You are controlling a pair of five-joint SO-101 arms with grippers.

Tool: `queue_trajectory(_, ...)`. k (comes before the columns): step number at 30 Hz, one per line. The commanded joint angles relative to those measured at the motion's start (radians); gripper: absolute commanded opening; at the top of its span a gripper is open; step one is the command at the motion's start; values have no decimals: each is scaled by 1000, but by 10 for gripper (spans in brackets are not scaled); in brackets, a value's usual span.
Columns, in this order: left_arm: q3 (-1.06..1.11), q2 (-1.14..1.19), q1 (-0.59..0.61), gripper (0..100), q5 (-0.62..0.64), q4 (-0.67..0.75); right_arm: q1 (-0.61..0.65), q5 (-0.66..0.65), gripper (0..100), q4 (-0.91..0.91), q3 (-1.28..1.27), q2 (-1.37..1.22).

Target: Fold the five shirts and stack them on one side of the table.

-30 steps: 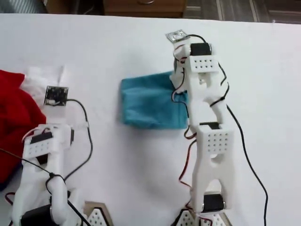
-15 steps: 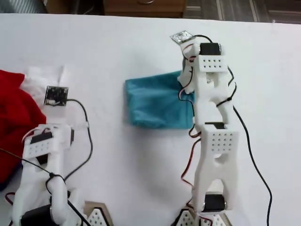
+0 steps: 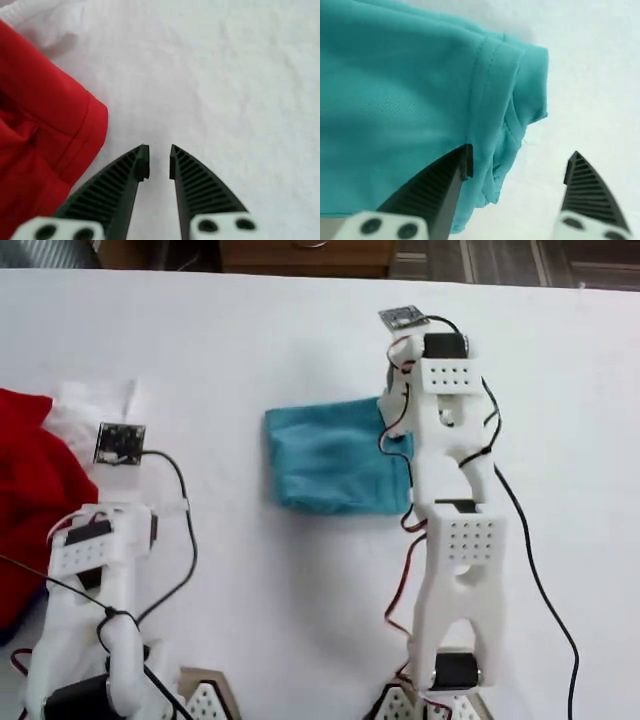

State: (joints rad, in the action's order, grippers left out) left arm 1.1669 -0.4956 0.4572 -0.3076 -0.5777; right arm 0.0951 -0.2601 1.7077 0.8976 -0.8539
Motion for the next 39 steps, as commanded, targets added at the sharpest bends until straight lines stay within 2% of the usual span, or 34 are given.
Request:
queue_trajectory(1, -2, -28, 3, 98, 9, 17, 16, 15, 297, -8, 51, -42)
queue_trajectory(18, -2, -28, 3, 98, 9, 17, 48, 6, 287, -1, 236, -298)
queue_trajectory(20, -2, -28, 3, 98, 9, 17, 53, 5, 198, 7, 238, -312)
queue_trajectory(22, -2, -28, 3, 98, 9, 17, 56, -6, 17, 8, 238, -315)
queue_trajectory(23, -2, -28, 3, 98, 9, 17, 56, -11, 15, 8, 238, -315)
queue_trajectory(24, -2, -28, 3, 98, 9, 17, 54, -14, 57, 10, 238, -312)
queue_trajectory(25, -2, -28, 3, 98, 9, 17, 51, -17, 44, 10, 239, -308)
queue_trajectory(26, -2, -28, 3, 98, 9, 17, 42, -17, 13, 10, 241, -305)
queue_trajectory(29, -2, -28, 3, 98, 9, 18, -7, -26, 19, 10, 265, -277)
queue_trajectory(35, 10, -28, -21, 98, 9, 20, -171, -226, 20, 2, 430, -239)
queue_trajectory(39, 22, -28, -40, 97, 3, 40, -272, -298, 20, -30, 551, -242)
